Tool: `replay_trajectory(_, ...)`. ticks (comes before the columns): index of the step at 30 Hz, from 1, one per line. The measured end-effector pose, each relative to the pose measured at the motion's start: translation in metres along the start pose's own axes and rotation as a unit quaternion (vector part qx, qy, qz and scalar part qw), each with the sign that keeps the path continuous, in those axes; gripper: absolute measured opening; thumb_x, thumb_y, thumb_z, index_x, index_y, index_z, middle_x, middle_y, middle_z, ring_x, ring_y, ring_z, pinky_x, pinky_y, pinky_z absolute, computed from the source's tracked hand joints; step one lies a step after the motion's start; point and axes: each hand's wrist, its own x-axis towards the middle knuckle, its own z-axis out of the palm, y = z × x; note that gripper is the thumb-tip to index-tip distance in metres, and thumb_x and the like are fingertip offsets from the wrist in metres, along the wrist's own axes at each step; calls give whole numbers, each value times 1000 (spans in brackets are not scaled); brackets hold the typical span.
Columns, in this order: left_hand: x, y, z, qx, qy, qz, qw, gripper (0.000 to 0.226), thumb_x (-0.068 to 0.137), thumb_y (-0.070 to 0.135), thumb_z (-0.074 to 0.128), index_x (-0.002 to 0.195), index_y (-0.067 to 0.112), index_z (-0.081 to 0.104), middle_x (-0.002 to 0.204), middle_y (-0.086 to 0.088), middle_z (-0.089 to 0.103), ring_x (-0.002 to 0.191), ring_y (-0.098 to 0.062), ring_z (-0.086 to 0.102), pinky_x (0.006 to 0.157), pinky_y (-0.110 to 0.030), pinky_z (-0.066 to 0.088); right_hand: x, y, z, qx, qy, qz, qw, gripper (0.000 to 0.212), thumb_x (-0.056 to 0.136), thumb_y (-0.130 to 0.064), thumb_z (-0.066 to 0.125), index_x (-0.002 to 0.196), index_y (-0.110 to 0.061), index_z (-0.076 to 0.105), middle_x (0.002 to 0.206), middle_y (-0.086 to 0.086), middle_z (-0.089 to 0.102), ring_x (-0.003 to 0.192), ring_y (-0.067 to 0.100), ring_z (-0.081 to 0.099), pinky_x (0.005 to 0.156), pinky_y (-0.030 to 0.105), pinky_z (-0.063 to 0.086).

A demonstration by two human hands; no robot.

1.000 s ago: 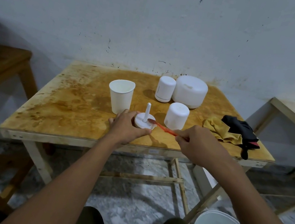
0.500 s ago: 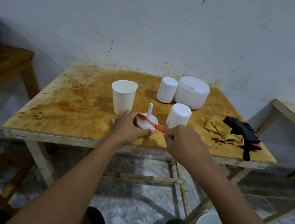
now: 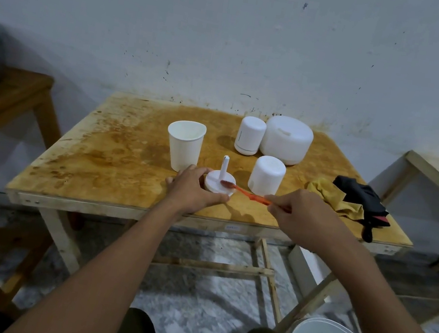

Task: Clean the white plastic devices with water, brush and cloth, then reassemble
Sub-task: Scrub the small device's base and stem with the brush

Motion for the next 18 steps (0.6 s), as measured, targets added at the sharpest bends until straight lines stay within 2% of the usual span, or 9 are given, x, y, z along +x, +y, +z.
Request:
replay_trajectory(3, 4, -2, 0, 12, -16, -5, 1000, 83, 71, 63, 75, 141, 31, 45, 142, 4, 46, 137, -23, 34, 108, -45, 21, 0, 6, 2, 15, 8, 7, 1000, 33, 101, -22, 49, 132, -23, 61, 60, -16, 42, 48, 1, 44, 42, 12, 29)
replay_trajectory(5, 6, -3, 0, 16, -25, -10, 1000, 84, 71, 63, 75, 143, 31, 44, 145, 4, 44, 139, -23, 32, 109, -45, 20, 4, 3, 8, 9, 6, 3, 1000, 33, 101, -22, 48, 131, -23, 61, 68, -11, 51, 53, 2, 43, 46, 13, 28)
replay_trajectory(8, 8, -5, -2, 17, -43, -9, 999, 87, 70, 64, 75, 144, 33, 42, 148, 4, 42, 140, -24, 30, 111, -47, 19, 17, -1, 16, 24, 8, -13, 1000, 32, 101, -23, 50, 129, -24, 64, 96, 1, 68, 74, 9, 55, 58, 19, 37)
replay_trajectory(10, 10, -7, -2, 12, -54, -12, 998, 88, 69, 64, 75, 145, 34, 41, 149, 5, 42, 141, -24, 30, 111, -47, 19, 27, -2, 19, 54, -3, -9, 998, 32, 100, -24, 52, 130, -24, 64, 114, 2, 69, 94, 12, 59, 73, 20, 40)
replay_trajectory(11, 11, -7, -2, 8, -57, -15, 998, 89, 69, 64, 76, 145, 34, 41, 149, 5, 41, 141, -25, 29, 111, -47, 18, 30, -1, 18, 63, -12, -6, 998, 31, 100, -25, 52, 129, -24, 64, 115, -1, 68, 95, 10, 58, 74, 19, 40)
replay_trajectory(12, 11, -7, -2, 4, -57, -18, 998, 90, 69, 63, 76, 146, 34, 40, 149, 5, 41, 141, -25, 29, 111, -47, 18, 33, 2, 16, 60, -27, -9, 998, 30, 100, -25, 52, 128, -25, 65, 106, -5, 69, 87, 5, 57, 70, 17, 39)
replay_trajectory(14, 11, -6, -1, -1, -58, -22, 998, 89, 69, 61, 77, 145, 33, 41, 148, 5, 43, 141, -25, 29, 110, -46, 18, 34, 10, 5, 30, -64, -17, 997, 29, 101, -27, 52, 126, -28, 65, 89, -11, 65, 69, 0, 50, 56, 12, 33)
replay_trajectory(16, 11, -6, -1, -6, -59, -25, 998, 88, 69, 60, 78, 144, 34, 43, 146, 5, 44, 140, -25, 30, 110, -45, 18, 35, 16, -6, 15, -83, -19, 996, 29, 101, -27, 51, 128, -31, 63, 87, -12, 67, 66, 2, 51, 51, 11, 36)
replay_trajectory(18, 11, -5, -2, -10, -61, -28, 998, 88, 69, 59, 79, 145, 33, 42, 148, 4, 43, 141, -26, 29, 110, -45, 17, 40, 17, -7, 2, -76, -25, 997, 29, 102, -27, 50, 127, -32, 63, 96, -7, 70, 71, 6, 54, 54, 12, 36)
